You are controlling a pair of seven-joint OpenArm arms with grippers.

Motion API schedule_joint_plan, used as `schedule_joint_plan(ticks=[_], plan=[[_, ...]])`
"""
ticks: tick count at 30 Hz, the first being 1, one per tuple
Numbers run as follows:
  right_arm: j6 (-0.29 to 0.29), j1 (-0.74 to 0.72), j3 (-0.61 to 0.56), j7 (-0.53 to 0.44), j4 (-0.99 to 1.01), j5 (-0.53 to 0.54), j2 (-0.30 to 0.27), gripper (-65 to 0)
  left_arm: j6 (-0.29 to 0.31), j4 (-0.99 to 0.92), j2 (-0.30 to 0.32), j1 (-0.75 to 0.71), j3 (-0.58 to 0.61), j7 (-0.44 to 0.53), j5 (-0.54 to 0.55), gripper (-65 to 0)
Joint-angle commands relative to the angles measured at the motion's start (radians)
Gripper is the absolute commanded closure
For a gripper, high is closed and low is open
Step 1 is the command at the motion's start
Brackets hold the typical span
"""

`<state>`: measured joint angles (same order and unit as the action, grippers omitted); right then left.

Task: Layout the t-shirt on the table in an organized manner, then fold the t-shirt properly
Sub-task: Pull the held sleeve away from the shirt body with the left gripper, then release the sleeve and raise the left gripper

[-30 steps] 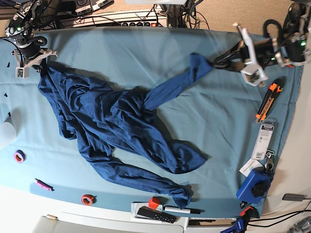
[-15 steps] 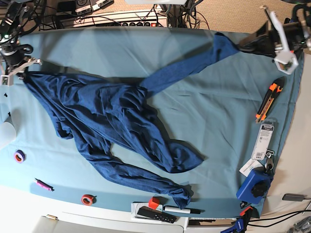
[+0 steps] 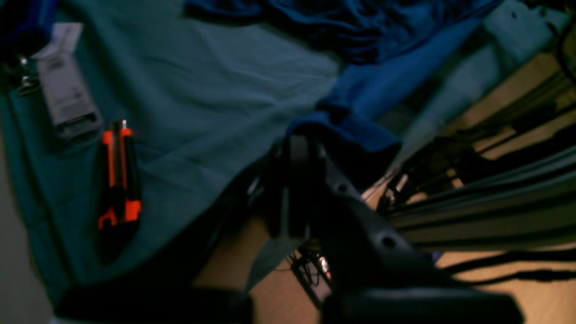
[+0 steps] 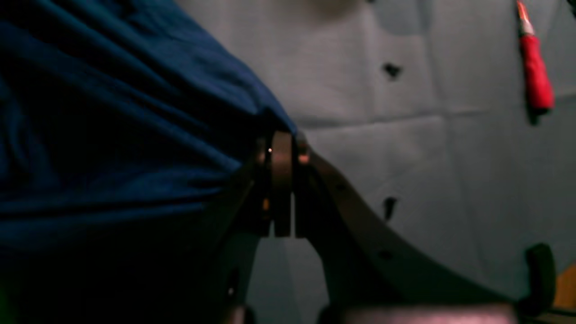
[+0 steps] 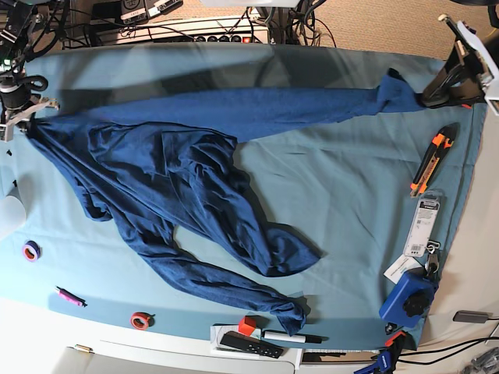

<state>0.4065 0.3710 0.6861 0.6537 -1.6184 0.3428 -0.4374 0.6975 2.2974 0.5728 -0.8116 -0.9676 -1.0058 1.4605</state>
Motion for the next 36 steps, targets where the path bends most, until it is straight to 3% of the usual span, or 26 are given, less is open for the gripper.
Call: schedule_joint_plan(ticks=[1,12,21,27,36], plan=[[-0.018,-0.008,0.008,-0.026,-0.016,0.004,-0.026,0.0,0.001,0.01,0.003,-0.006,-0.01,0.014,0.023,0.0],[-0.022,-0.024,0.008,-0.02,-0.016,0.008,-0.025,0.0,0.001,-0.046,-0.044,-0.006,-0.01,-0.019,0.023,0.0],[-0.024,-0.024,0.008,-0.011,-0.016,0.007,-0.025,0.0,0.001,-0.286,-0.044,-0.005,-0.01,-0.014,0.023,0.0],[-0.087,-0.024,0.008,-0.01,-0.016,-0.008,-0.025,0.0,0.001,-0.418,-0.052,0.018,-0.01,-0.019,0.023,0.0],[-0.091,-0.024,0.008,-0.009,-0.016,-0.03,-0.025,0.0,0.001,-0.435,-0.071,0.077,-0.01,-0.019,0.023,0.0]])
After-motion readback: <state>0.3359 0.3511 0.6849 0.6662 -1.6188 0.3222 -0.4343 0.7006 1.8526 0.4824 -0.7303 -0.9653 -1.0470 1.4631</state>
